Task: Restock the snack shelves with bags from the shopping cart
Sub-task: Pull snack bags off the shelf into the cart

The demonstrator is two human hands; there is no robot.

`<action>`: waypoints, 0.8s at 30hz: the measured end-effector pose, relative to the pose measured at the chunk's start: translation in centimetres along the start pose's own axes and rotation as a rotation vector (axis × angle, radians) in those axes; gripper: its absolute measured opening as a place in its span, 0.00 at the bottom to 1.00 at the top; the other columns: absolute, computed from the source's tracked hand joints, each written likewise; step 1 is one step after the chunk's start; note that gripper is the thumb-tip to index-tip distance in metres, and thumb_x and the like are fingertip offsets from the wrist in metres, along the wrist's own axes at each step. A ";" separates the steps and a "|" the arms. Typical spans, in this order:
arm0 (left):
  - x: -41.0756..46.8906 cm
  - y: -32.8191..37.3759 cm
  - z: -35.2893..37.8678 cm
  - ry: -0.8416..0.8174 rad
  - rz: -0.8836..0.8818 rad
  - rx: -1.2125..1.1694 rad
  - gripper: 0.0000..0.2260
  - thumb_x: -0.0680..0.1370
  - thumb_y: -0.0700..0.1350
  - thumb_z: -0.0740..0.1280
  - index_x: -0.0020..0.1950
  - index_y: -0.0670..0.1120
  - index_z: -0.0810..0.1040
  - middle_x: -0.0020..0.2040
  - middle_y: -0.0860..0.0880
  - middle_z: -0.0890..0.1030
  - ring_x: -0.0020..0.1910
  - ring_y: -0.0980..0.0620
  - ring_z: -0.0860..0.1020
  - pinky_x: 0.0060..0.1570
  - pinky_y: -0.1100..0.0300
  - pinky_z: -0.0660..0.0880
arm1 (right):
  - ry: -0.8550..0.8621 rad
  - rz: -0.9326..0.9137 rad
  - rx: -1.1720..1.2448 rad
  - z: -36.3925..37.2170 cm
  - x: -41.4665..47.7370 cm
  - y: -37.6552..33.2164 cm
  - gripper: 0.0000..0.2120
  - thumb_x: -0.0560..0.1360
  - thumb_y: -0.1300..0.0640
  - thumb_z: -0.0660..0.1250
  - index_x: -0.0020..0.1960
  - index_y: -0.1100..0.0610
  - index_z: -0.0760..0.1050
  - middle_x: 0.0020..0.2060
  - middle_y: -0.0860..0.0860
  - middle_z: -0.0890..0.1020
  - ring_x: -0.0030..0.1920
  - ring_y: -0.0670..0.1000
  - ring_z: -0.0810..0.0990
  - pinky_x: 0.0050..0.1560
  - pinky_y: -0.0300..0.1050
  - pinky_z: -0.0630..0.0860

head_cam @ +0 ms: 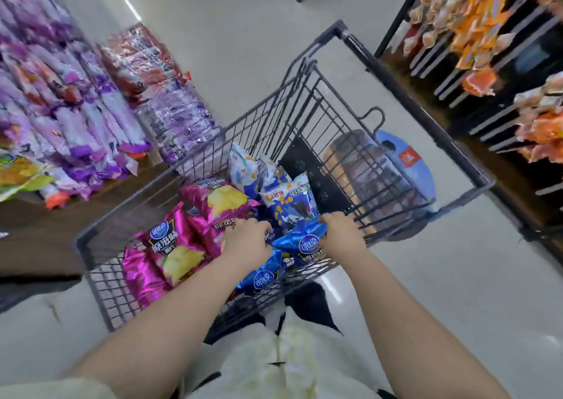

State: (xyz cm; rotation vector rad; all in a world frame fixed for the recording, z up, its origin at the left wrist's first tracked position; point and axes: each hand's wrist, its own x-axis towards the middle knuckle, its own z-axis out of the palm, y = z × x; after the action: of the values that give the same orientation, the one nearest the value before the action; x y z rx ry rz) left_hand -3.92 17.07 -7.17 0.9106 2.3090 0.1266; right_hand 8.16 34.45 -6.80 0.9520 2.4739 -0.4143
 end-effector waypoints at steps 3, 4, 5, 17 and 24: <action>1.8 1.4 2.7 -0.104 -0.101 -0.296 0.22 0.76 0.51 0.70 0.69 0.52 0.71 0.68 0.47 0.74 0.57 0.44 0.78 0.55 0.49 0.76 | -0.049 -0.099 -0.025 0.1 3.9 2.0 0.24 0.73 0.61 0.66 0.68 0.53 0.69 0.62 0.54 0.72 0.61 0.60 0.73 0.59 0.54 0.74; 2.3 2.1 3.7 -0.135 -0.146 -0.392 0.26 0.76 0.50 0.71 0.73 0.50 0.68 0.70 0.46 0.72 0.55 0.44 0.79 0.52 0.51 0.77 | -0.096 -0.129 -0.032 0.2 4.9 2.7 0.25 0.74 0.62 0.65 0.70 0.52 0.68 0.64 0.54 0.72 0.62 0.60 0.73 0.59 0.54 0.74; 2.7 2.8 4.6 -0.153 -0.192 -0.451 0.29 0.77 0.49 0.71 0.75 0.49 0.65 0.72 0.45 0.70 0.54 0.45 0.79 0.50 0.54 0.77 | -0.147 -0.150 -0.044 0.3 5.7 3.2 0.26 0.75 0.63 0.64 0.71 0.51 0.67 0.66 0.54 0.72 0.62 0.60 0.74 0.59 0.54 0.74; 3.0 5.1 9.7 0.212 -0.613 -0.823 0.08 0.78 0.41 0.69 0.57 0.45 0.81 0.59 0.46 0.81 0.59 0.47 0.78 0.56 0.57 0.72 | -0.250 -0.368 0.250 0.9 9.9 6.0 0.04 0.76 0.62 0.66 0.48 0.57 0.79 0.48 0.53 0.83 0.47 0.53 0.81 0.48 0.46 0.76; -0.1 6.1 7.5 0.560 -0.777 -1.530 0.15 0.77 0.45 0.72 0.62 0.47 0.77 0.56 0.47 0.80 0.55 0.48 0.79 0.53 0.50 0.78 | -0.211 -0.521 0.692 -4.2 9.0 0.9 0.14 0.78 0.58 0.67 0.38 0.57 0.64 0.32 0.53 0.64 0.35 0.49 0.63 0.35 0.44 0.60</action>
State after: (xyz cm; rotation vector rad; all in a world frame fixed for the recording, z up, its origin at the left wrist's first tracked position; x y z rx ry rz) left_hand 4.19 20.53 -11.17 -0.8471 1.9470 1.6224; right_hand 1.57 41.89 -7.97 0.4215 2.3763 -1.5242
